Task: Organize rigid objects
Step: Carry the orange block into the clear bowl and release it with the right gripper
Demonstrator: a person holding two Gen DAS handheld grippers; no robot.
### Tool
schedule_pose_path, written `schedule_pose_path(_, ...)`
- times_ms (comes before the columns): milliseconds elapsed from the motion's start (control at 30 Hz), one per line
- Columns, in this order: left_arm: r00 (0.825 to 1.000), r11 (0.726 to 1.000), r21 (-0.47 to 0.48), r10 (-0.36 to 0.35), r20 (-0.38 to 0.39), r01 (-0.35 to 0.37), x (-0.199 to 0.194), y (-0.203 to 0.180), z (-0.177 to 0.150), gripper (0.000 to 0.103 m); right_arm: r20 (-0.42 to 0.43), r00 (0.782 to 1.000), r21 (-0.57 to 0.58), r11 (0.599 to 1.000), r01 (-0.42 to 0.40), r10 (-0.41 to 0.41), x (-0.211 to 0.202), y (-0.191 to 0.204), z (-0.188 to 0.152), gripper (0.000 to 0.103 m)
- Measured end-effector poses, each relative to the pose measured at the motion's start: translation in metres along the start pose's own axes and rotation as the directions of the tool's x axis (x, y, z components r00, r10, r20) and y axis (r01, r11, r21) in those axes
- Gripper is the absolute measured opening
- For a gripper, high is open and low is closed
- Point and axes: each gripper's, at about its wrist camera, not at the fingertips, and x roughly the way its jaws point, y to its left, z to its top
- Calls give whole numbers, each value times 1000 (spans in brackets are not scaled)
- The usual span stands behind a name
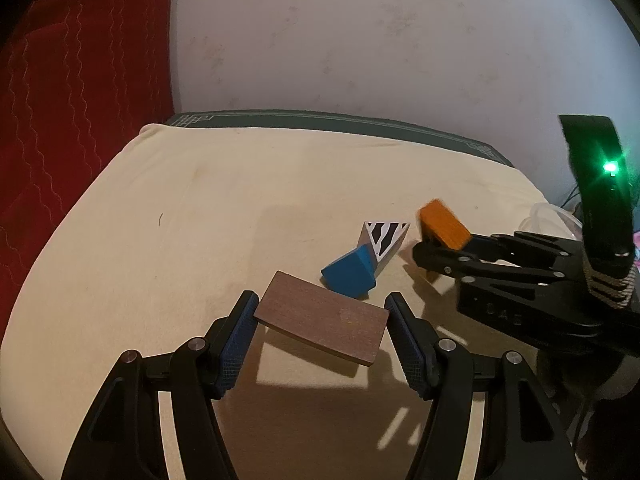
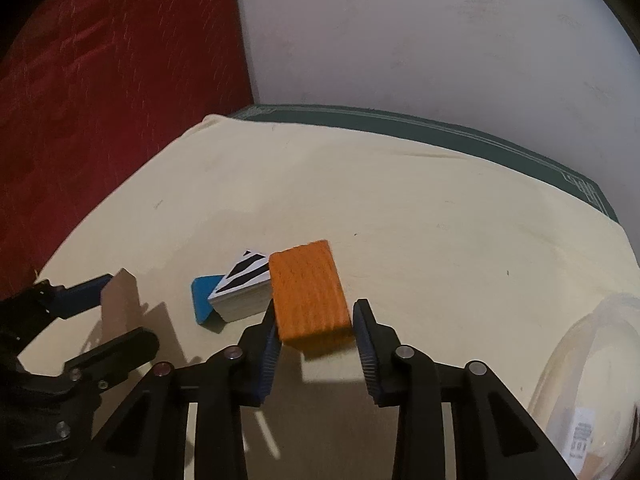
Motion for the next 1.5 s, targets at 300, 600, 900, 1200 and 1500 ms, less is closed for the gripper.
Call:
schedule_pose_path(300,1000,1000,-2,-2,4,2,2,2,1,66,19,1000,64,998,-10,9,-17,-1,-10,34)
schedule_pose_path(600,1000,1000,7,-8,14,8,-1,-2,0,66,60,998,137,990,-23,15,-38,-8,-18,34)
schedule_pose_path(900,1000,1000,19,-8,14,8,-1,-4,0,66,107,994,240,971,-12,-14,-62,-27,-33,34)
schedule_pose_path(1200,1000,1000,31,-5,11,4,3,-7,-1,66,164,982,373,927,25,-93,-95,-58,-47,34)
schedule_pose_path(1500,1000,999,33,3,8,-4,3,-13,-2,66,180,967,486,871,70,-178,-115,-92,-61,34)
